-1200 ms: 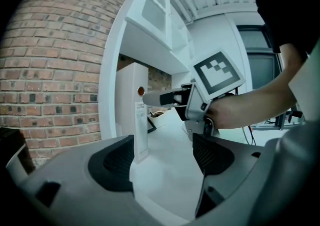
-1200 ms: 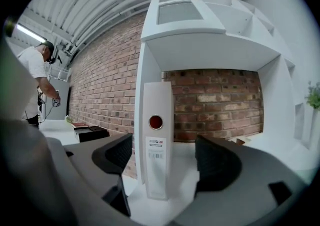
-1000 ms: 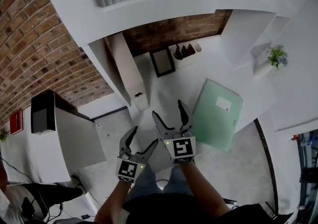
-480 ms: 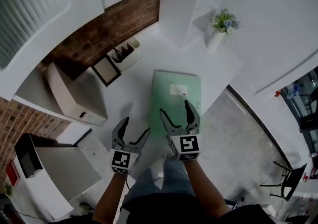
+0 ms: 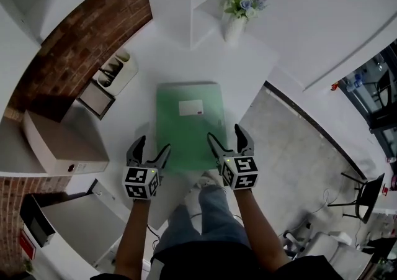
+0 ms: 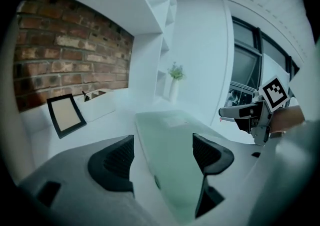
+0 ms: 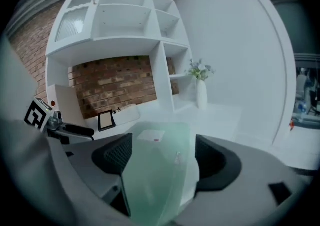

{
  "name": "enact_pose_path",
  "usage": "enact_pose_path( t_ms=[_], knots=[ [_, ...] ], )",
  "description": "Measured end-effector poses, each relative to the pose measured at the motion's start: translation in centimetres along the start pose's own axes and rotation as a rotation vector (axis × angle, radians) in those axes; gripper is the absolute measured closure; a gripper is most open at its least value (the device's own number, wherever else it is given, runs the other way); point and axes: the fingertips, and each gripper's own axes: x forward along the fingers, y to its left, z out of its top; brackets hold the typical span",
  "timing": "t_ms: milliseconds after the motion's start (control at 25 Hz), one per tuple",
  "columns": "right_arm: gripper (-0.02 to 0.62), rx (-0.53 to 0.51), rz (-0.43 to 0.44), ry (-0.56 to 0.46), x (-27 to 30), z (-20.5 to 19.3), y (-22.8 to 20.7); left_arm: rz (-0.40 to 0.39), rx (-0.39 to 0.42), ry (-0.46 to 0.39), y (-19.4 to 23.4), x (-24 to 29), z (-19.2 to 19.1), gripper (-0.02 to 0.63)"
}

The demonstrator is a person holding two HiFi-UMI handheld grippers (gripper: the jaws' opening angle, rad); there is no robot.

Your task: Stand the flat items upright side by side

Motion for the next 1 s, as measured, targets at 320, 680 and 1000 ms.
enact_pose_path(
  t_ms=[320, 680, 1000],
  knots=[
    [0.221, 0.175, 0.108, 0.220, 3.9, -5.7, -2.0, -0.028, -0.177, 0.176, 1.7, 3.9, -2.7, 0.261],
    [0.221, 0.253, 0.187, 0.336, 6.6, -7.5, -2.1, -0.114, -0.222, 0.332, 1.2, 7.0, -4.0, 0.261],
    [0.222, 0.233, 0.209, 0.400, 7.0, -8.0, -1.5, -0.167, -0.292, 0.424, 0.4, 7.9, -4.7, 0.261]
  ],
)
